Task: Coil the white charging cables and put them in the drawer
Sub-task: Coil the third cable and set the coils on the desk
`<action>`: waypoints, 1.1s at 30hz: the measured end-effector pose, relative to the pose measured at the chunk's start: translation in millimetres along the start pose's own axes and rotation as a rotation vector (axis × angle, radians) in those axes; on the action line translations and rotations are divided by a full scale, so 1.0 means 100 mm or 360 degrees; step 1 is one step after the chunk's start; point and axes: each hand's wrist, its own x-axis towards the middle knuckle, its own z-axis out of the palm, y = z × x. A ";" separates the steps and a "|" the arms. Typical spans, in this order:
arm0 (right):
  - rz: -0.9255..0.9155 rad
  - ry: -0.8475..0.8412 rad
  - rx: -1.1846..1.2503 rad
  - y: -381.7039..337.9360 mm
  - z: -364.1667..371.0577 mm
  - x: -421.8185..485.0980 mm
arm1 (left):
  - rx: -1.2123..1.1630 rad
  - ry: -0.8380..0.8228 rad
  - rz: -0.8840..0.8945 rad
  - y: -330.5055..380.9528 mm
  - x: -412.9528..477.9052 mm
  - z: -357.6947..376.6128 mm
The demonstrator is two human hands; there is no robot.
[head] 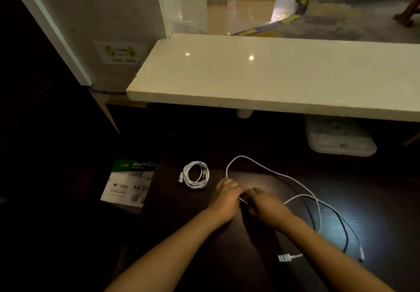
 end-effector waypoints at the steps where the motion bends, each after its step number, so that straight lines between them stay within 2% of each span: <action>1: -0.0029 0.0031 0.0163 0.00 -0.12 -0.09 | 0.0046 0.0086 0.0030 0.02 0.03 -0.01; 4: -0.0227 0.0425 0.0497 0.06 -0.61 -0.29 | -0.0136 0.0380 0.0028 0.20 0.17 -0.25; 7: -0.0310 0.0897 0.0650 0.05 -1.26 -0.43 | -0.0997 0.0430 0.0010 0.64 0.41 -0.79; 8: -0.0308 0.1049 0.0676 0.03 -1.48 -0.47 | -0.1135 0.0475 0.0050 0.80 0.50 -0.98; 12: -0.0301 0.1444 0.0803 -0.02 -2.21 -0.63 | -0.1341 0.0532 0.0227 1.25 0.70 -1.64; 17: -0.0295 0.1586 0.0984 -0.08 -2.75 -0.77 | -0.1819 0.0327 0.0343 1.60 0.83 -2.17; 20: -0.0283 0.1507 0.1064 -0.07 -2.79 -0.77 | -0.2071 0.0292 0.0388 1.76 0.90 -2.42; 24: -0.0229 0.1301 0.1375 0.14 -2.59 -0.87 | -0.2382 0.0284 0.0428 1.74 0.92 -2.68; 26: -0.0211 0.1208 0.1508 0.25 -2.47 -0.95 | -0.2350 0.0319 0.0394 1.67 0.90 -2.73; 28: -0.0228 0.1258 0.1642 0.28 -2.44 -1.04 | -0.2155 0.0340 0.0318 1.63 0.83 -2.68; 30: -0.0298 0.1297 0.1880 0.23 -2.53 -1.10 | -0.1816 0.0306 0.0173 1.63 0.75 -2.56; 33: -0.0436 0.1110 0.2342 0.11 -2.77 -1.15 | -0.1079 0.0404 -0.0087 1.63 0.70 -2.36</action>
